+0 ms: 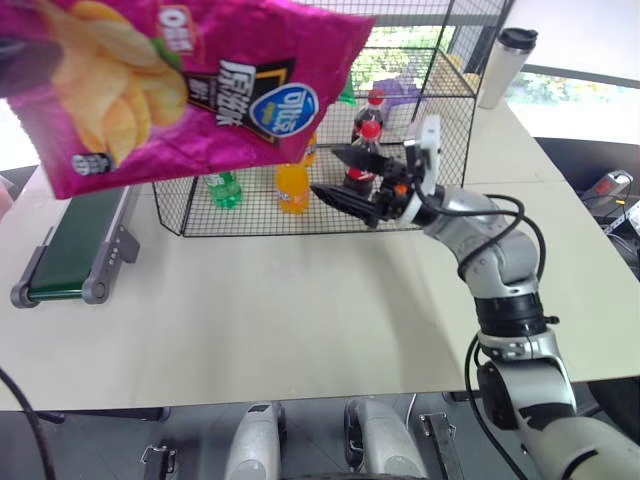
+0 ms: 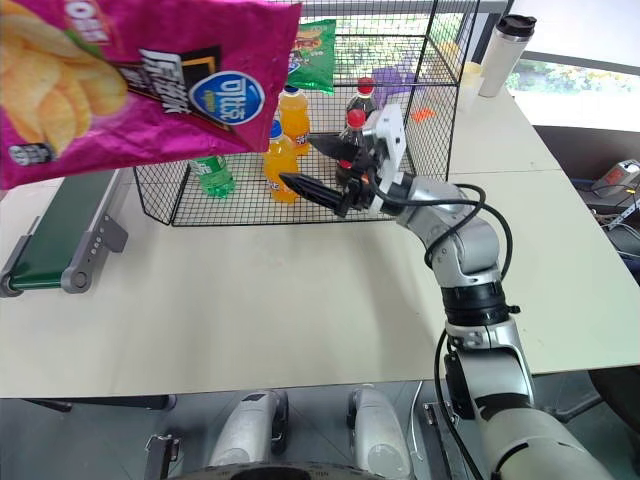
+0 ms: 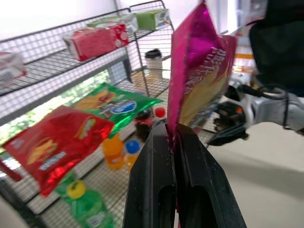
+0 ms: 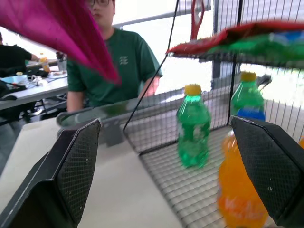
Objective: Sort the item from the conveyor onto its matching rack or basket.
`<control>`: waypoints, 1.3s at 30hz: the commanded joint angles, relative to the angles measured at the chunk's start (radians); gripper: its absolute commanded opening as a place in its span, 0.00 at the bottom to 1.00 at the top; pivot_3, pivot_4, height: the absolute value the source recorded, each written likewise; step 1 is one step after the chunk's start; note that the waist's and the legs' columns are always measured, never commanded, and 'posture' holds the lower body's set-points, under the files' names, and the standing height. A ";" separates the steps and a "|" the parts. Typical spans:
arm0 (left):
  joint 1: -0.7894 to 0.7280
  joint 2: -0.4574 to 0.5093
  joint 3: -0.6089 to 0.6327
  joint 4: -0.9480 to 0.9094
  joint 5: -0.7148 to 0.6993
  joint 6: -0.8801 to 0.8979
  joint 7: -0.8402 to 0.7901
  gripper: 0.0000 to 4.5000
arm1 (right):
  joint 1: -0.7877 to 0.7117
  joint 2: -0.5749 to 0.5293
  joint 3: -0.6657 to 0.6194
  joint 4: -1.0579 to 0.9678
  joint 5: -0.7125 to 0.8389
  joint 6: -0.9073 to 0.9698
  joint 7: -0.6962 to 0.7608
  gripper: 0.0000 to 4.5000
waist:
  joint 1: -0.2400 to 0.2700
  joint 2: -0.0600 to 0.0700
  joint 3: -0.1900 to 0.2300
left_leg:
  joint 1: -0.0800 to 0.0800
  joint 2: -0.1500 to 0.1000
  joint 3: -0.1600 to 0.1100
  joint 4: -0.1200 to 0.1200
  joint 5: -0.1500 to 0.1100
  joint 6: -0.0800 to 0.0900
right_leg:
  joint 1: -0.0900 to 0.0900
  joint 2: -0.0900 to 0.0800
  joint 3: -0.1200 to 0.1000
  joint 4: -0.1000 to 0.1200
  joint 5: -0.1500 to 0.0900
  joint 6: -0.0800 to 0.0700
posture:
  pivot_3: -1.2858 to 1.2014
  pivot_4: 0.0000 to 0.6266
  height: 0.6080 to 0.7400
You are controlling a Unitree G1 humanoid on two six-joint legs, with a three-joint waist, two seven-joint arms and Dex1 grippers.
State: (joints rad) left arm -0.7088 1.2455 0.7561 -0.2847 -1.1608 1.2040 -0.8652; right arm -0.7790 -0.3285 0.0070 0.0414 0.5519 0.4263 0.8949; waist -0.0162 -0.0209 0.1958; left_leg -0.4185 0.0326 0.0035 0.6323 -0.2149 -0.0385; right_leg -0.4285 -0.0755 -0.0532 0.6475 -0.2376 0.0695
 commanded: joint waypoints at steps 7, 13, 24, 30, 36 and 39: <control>-0.026 -0.055 -0.141 0.010 -0.033 -0.144 -0.027 0.01 | -0.097 0.020 -0.009 -0.019 0.066 -0.013 0.104 1.00 | 0.002 0.000 0.000 | 0.000 0.000 0.000 0.000 0.000 0.000 | 0.000 0.000 0.000 0.000 0.000 0.000 | 0.52 0.24 1.00; -0.006 -0.083 -0.207 0.015 -0.007 -0.200 -0.051 0.00 | -0.147 0.060 -0.008 0.027 0.080 -0.021 0.145 0.94 | 0.001 0.000 0.000 | 0.000 0.000 0.000 0.000 0.000 0.000 | 0.000 0.000 0.000 0.000 0.000 0.000 | 0.52 0.24 1.00; 0.062 -0.096 -0.235 0.063 0.070 -0.273 -0.090 0.00 | -0.120 0.044 0.007 -0.063 0.123 0.059 0.188 0.01 | 0.003 0.000 0.000 | 0.000 0.000 0.000 0.000 0.000 0.000 | 0.000 0.000 0.000 0.000 0.000 0.000 | 0.52 0.24 1.00; 0.093 -0.135 -0.239 0.078 0.091 -0.288 -0.076 0.14 | -0.107 0.028 0.005 -0.106 0.110 0.076 0.152 0.00 | 0.003 0.000 0.000 | 0.000 0.000 0.000 0.000 0.000 0.000 | 0.000 0.000 0.000 0.000 0.000 0.000 | 0.52 0.24 1.00; 0.162 -0.148 -0.216 0.111 0.177 -0.341 -0.054 0.39 | -0.065 -0.025 -0.032 -0.176 0.086 0.081 0.060 0.00 | 0.003 0.000 0.000 | 0.000 0.000 0.001 0.000 0.000 0.000 | 0.000 0.000 0.000 0.000 0.000 0.000 | 0.52 0.24 1.00; 0.198 -0.173 -0.195 0.107 0.186 -0.352 -0.021 0.39 | -0.010 -0.100 -0.106 -0.266 0.070 0.109 -0.049 0.00 | 0.009 0.000 0.000 | -0.001 0.000 0.000 0.000 0.000 0.000 | 0.000 -0.001 0.000 -0.001 0.000 0.000 | 0.52 0.24 1.00</control>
State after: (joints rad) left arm -0.5089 1.0714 0.5148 -0.1655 -0.9838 0.8764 -0.9026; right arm -0.7882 -0.4007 -0.0270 -0.1532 0.6246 0.5317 0.8966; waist -0.0070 -0.0208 0.1958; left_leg -0.4191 0.0320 0.0040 0.6321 -0.2150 -0.0385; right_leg -0.4287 -0.0772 -0.0536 0.6468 -0.2376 0.0698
